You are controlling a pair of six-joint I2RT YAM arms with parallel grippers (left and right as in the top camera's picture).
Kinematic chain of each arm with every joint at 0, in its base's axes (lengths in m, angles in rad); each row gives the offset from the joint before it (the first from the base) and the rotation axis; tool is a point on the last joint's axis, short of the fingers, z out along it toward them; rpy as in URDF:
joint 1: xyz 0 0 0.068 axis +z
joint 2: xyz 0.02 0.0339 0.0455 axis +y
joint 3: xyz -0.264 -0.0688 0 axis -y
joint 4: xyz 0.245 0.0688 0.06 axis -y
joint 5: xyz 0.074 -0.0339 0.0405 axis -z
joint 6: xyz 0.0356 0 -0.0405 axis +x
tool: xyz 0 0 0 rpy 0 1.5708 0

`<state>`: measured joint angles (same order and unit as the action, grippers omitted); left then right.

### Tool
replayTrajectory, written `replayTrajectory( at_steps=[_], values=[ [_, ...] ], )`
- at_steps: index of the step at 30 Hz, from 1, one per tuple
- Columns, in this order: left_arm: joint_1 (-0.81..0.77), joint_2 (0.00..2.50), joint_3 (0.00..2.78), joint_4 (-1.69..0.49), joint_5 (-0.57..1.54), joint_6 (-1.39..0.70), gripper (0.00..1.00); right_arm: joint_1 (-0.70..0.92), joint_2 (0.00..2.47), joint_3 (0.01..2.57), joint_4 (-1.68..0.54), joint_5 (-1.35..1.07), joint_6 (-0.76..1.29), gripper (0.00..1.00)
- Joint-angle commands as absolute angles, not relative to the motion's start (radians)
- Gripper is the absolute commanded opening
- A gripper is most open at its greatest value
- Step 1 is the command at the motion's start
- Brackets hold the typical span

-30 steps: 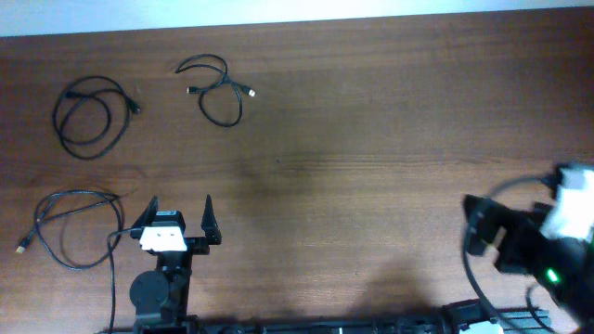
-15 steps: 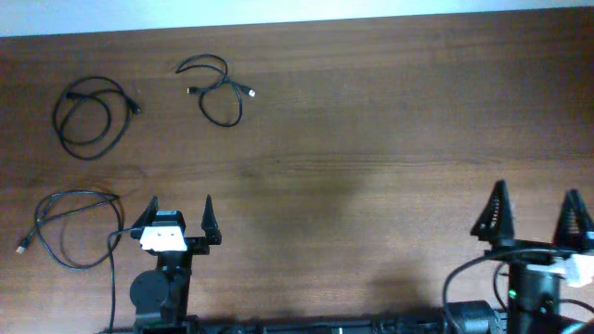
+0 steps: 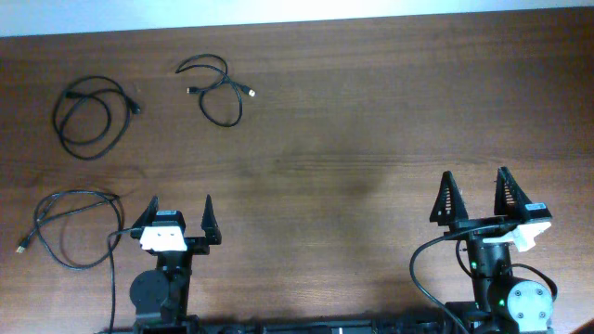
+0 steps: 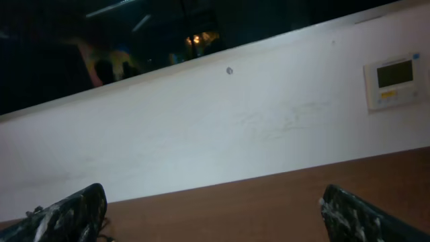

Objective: Untangle cables

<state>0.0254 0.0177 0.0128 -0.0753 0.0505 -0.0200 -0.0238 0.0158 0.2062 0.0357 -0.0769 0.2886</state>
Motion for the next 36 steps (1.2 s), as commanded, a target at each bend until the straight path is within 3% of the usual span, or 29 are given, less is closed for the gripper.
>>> replayTrajectory(
  at_steps=[1, 20, 36],
  values=[
    [0.021, 0.017, 0.009, -0.080, 0.044, -0.027, 0.99, -0.030, 0.004, 0.196, 0.042, -0.095, 0.298, 0.99],
    [0.021, 0.017, 0.009, -0.080, 0.044, -0.027, 0.99, -0.013, 0.004, 0.107, 0.325, -0.090, 0.355, 0.98],
    [0.021, 0.017, 0.009, -0.080, 0.044, -0.027, 0.99, -0.012, 0.004, 0.006, 0.318, -0.063, 0.357, 0.99]
  ],
)
